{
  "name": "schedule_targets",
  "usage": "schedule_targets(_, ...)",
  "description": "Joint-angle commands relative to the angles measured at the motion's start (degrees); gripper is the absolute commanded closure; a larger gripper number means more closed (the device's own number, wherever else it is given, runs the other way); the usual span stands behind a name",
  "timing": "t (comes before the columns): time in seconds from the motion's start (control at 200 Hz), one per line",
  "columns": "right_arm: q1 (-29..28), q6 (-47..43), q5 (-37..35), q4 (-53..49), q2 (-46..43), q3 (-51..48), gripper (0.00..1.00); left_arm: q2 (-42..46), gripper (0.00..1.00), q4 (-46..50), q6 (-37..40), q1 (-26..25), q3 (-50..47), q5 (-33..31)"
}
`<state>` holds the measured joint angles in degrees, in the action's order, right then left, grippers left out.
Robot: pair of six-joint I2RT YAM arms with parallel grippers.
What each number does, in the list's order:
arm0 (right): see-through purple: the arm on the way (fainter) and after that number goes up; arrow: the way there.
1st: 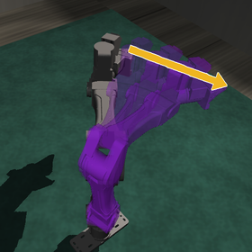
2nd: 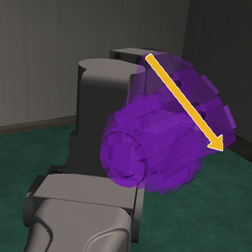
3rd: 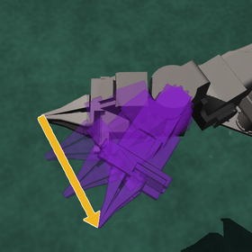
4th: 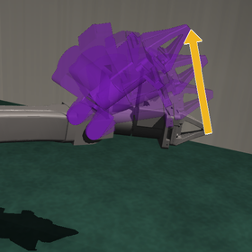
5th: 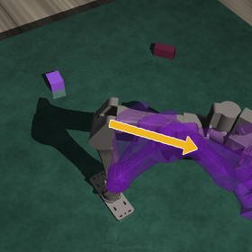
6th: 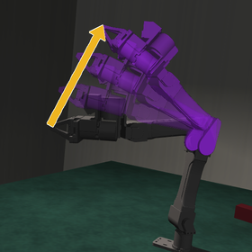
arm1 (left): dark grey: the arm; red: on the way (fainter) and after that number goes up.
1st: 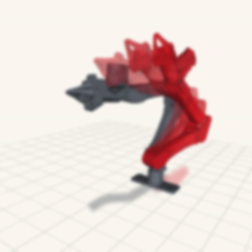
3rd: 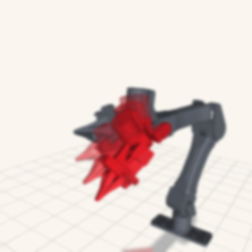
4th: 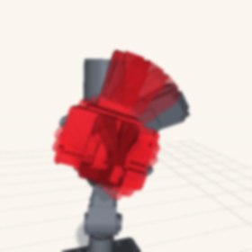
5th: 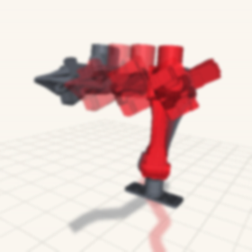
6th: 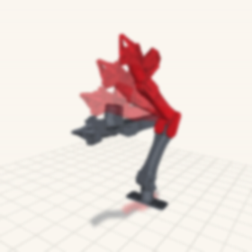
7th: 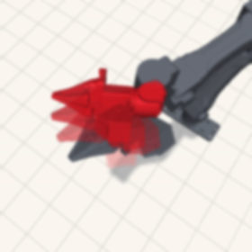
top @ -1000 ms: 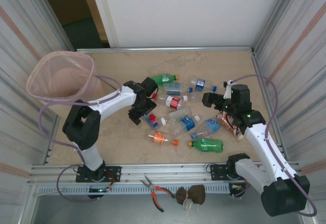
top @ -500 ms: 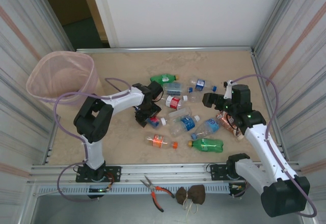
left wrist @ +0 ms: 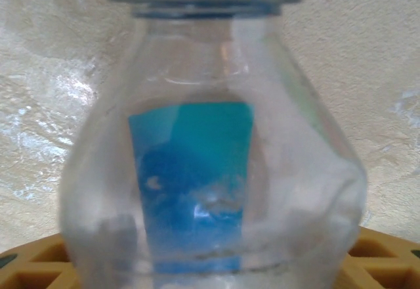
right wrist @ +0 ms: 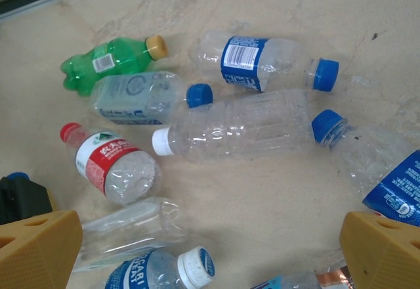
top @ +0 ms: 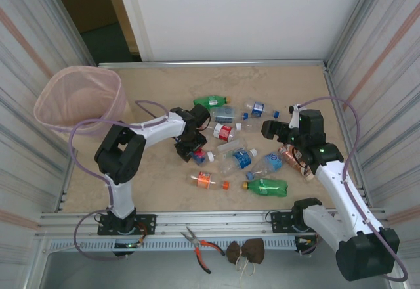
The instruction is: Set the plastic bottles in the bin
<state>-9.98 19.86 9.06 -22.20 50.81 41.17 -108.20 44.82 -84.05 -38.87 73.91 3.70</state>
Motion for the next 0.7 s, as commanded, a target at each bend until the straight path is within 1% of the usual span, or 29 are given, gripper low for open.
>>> schedule_targets(0.0, 0.31, -1.29, 0.22, -0.9, -1.24, 1.31, 0.01, 1.9, 0.39, 0.66, -0.53, -0.28, -0.14, -1.75)
schedule_targets(0.175, 0.3, -1.22, -0.17, -1.23, -1.74, 1.28, 0.01, 3.21, 0.44, 0.31, -0.1, 0.01, -0.4, -2.56)
schedule_targets(0.471, 0.3, -1.15, -0.07, -1.27, -1.37, 1.88, 0.01, 7.45, 0.44, 1.48, 1.18, 1.03, -0.35, -4.83)
schedule_targets(0.586, 0.3, -1.15, -0.08, -1.21, -1.13, 2.2, 0.01, 10.09, 0.44, 1.75, 3.29, 1.51, 0.24, -6.72)
schedule_targets(0.696, 0.31, -1.14, -0.01, -1.01, -0.9, 2.4, 0.01, 12.86, 0.44, 1.65, 7.24, 1.69, 1.25, -9.11)
